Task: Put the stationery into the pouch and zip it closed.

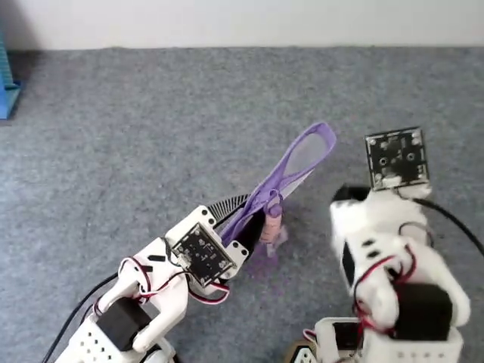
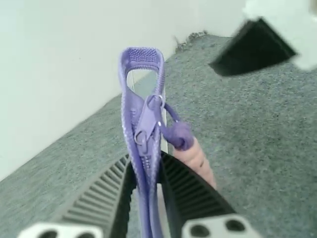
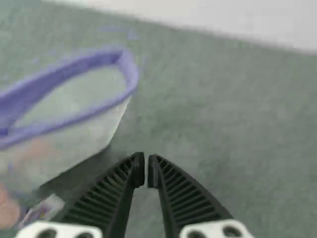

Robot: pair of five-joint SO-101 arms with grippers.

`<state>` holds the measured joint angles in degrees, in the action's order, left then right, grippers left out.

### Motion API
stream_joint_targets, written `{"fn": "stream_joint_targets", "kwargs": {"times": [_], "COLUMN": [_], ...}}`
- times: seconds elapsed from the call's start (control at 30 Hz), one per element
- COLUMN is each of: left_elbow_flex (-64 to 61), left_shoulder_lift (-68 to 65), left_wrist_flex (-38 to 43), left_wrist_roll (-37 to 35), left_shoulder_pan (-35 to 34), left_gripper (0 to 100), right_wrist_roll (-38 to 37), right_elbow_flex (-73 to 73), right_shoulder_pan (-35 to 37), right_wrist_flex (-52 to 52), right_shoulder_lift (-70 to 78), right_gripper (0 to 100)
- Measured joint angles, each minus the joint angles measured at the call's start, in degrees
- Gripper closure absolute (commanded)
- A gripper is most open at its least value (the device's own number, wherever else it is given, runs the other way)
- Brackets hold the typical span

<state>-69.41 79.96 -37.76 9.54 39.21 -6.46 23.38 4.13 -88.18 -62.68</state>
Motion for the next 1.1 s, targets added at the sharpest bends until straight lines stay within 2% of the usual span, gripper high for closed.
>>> {"fn": "stream_joint_targets", "kwargs": {"times": [0.07, 0.17, 0.33, 0.4, 0.83, 1.1], "left_elbow_flex": [0.0, 0.0, 0.0, 0.0, 0.1, 0.1], "left_shoulder_lift": [0.0, 0.0, 0.0, 0.0, 0.0, 0.3], "left_wrist_flex": [0.0, 0.0, 0.0, 0.0, -0.1, -0.1], "left_wrist_roll": [-0.1, -0.1, -0.1, -0.1, -0.2, -0.2], "left_shoulder_pan": [-0.4, -0.7, -0.9, -0.9, -1.4, -1.4], "left_gripper": [99, 99, 99, 99, 99, 99], "right_wrist_roll": [4.1, 10.4, 19.2, 20.6, 12.0, 6.9], "right_elbow_flex": [-1.4, -2.3, -2.5, -1.8, 9.8, 9.9], "right_shoulder_pan": [4.7, 12.6, 28.1, 31.7, 32.3, 32.3], "right_wrist_flex": [-5.8, -11.2, -11.4, -9.2, 7.5, 6.1], "right_shoulder_lift": [-0.6, -0.7, -0.5, -0.4, -0.4, -0.4], "right_gripper": [78.9, 78.3, 83.5, 84.5, 84.5, 84.4]}}
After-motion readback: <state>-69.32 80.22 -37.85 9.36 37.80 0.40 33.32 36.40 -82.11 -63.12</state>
